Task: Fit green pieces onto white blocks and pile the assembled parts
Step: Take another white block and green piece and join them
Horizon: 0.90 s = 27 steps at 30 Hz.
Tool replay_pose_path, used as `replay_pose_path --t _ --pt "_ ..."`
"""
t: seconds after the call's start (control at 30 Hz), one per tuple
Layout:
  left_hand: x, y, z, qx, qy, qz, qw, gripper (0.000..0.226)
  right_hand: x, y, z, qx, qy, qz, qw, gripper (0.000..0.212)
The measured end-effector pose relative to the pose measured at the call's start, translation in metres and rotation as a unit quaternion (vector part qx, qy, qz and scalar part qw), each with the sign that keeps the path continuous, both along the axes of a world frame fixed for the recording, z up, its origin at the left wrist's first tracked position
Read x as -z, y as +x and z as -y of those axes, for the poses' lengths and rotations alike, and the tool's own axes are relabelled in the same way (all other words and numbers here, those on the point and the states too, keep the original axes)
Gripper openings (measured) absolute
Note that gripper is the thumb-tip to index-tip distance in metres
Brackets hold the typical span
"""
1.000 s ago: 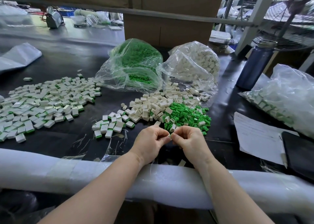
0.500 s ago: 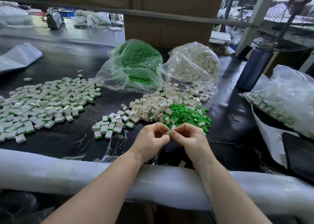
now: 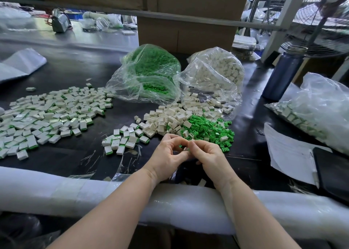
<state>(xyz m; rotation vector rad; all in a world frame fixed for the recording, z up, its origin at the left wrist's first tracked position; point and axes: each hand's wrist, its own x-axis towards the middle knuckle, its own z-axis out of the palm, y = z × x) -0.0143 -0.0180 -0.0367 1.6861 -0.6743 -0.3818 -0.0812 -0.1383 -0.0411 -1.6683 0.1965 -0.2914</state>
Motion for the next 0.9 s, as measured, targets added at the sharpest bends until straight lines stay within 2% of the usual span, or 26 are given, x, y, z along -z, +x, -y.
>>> replay_pose_path --t 0.1,0.4,0.67,0.8,0.9 --pt "0.0005 0.0005 -0.0003 0.012 0.007 0.011 1.000 0.022 0.0005 -0.0002 0.0018 -0.012 0.011 0.000 1.000 0.020" --pt "0.0016 0.0005 -0.0006 0.045 0.034 0.037 0.998 0.022 0.0036 0.0004 0.0038 -0.012 0.056 -0.007 0.998 0.015" --pt "0.0032 0.0001 0.0003 0.055 0.048 0.049 0.996 0.031 0.0042 0.0015 0.0032 0.000 0.070 -0.012 0.997 0.013" --pt "0.0032 0.0000 0.0005 0.055 0.049 0.050 0.996 0.029 0.0045 0.0012 0.0041 0.002 0.074 -0.011 0.997 0.014" --pt "0.0017 0.0005 -0.0001 0.052 0.052 0.055 0.996 0.018 0.0034 0.0010 0.0033 -0.011 0.074 -0.005 0.997 0.015"
